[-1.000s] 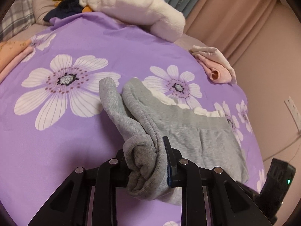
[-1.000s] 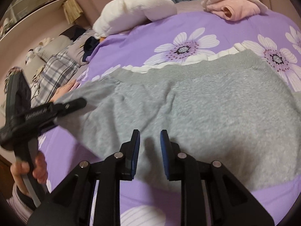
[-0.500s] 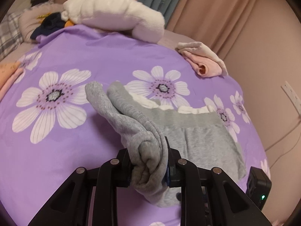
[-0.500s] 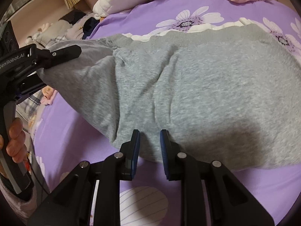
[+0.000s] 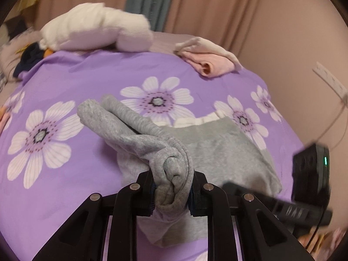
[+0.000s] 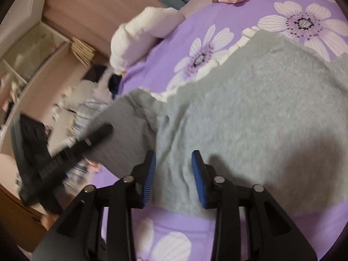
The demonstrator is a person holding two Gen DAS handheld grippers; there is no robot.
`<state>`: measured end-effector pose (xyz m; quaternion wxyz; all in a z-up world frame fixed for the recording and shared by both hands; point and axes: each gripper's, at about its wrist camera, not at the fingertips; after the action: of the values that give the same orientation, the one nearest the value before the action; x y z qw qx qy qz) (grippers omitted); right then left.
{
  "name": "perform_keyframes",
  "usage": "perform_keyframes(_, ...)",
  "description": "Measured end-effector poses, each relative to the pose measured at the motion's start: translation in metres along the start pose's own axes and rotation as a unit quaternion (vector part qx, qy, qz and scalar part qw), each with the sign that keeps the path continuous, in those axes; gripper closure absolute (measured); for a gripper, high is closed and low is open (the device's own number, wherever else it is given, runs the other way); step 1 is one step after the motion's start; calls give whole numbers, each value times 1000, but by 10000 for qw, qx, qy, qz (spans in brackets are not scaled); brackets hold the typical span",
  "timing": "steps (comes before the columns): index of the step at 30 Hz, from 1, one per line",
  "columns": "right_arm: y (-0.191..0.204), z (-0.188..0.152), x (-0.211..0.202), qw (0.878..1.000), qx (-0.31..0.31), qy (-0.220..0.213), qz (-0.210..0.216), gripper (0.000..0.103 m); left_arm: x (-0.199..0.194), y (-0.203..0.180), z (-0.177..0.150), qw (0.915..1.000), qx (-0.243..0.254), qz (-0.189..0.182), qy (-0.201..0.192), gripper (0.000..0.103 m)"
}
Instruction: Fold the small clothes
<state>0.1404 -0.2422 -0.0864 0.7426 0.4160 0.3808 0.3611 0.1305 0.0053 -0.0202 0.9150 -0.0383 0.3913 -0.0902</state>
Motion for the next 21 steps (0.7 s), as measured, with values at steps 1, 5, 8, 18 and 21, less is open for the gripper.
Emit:
perform_keyframes(1,-1,4,1,9998,106,-2,184,58,1,-6,-1,9999,112,-23,-15,83)
perform_keyframes(5,-2,20,3,9962,404,5,771,44,6,-29,-7,9976,647,-224,33,83)
perform_keyframes(8,-8,25,5,9921,664,26,1067,38,14,-45,-12,9942,1034,-282,111,83)
perform_keyframes(18,-33,24,27,9782,1389,550,1445,29,36,-60,-31,9841,1448,-703,755,68)
perform_keyframes(21,-19,26,32,9804,1225,720,1364,29,37,-62,-39,9801,1503,-884,951,51)
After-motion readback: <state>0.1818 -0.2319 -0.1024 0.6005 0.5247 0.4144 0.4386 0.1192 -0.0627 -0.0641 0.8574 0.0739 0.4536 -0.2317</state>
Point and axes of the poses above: each gripper's, at about its wrist camera, not at the fingertips, and x roughly the way its jaws point, y to its left, z to its top, and after that the axes turned 8 degrees about z, right-handed
